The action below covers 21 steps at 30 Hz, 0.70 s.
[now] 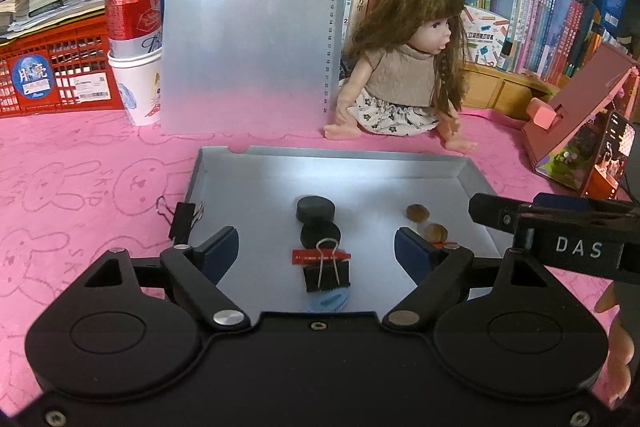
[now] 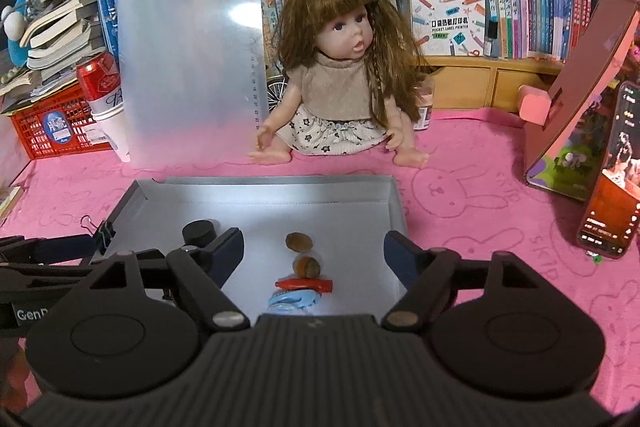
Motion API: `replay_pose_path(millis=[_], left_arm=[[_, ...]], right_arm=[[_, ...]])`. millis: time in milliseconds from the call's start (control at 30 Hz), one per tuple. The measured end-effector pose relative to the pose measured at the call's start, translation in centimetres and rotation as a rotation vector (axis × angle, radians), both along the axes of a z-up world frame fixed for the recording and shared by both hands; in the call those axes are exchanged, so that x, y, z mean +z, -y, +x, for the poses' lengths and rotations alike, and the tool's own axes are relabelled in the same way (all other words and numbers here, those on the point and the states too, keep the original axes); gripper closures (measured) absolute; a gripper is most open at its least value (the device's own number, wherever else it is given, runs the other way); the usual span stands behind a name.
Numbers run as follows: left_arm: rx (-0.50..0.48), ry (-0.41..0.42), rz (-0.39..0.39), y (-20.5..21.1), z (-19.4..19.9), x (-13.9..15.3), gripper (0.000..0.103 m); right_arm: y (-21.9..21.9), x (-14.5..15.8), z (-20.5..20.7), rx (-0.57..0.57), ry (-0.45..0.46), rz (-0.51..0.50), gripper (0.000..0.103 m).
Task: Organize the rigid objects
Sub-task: 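Open both tools to release the puck and ball into the box, then withdraw both open tools up and back from the box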
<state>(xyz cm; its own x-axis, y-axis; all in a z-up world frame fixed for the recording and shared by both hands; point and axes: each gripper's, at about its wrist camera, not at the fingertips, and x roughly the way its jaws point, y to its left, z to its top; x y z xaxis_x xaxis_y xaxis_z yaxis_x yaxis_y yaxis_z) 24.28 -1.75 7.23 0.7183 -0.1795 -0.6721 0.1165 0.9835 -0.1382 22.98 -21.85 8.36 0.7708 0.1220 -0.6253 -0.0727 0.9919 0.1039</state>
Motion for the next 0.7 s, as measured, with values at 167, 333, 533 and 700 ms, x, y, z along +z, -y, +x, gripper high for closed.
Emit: replay_pose_path(millis=[167, 333, 533, 700], left_arm=[[0.001, 0.017, -0.003, -0.3, -1.8, 1.1, 0.018], [-0.007, 0.035, -0.006, -0.4, -3.2, 2.1, 0.018], [-0.022, 0.064, 0.009, -0.2, -4.5, 2.7, 0.018], [-0.036, 0.072, 0.007, -0.2, -5.3, 2.8, 0.017]], right_arm=[[-0.1, 1.2, -1.4, 0.001, 0.031, -0.003, 0.015], [-0.3, 2.4, -2.6, 0.010, 0.059, -0.008, 0.012], [-1.0, 3.2, -3.8, 0.033, 0.089, -0.036, 0.011], [-1.4, 3.2, -4.3, 0.047, 0.099, -0.042, 0.010]])
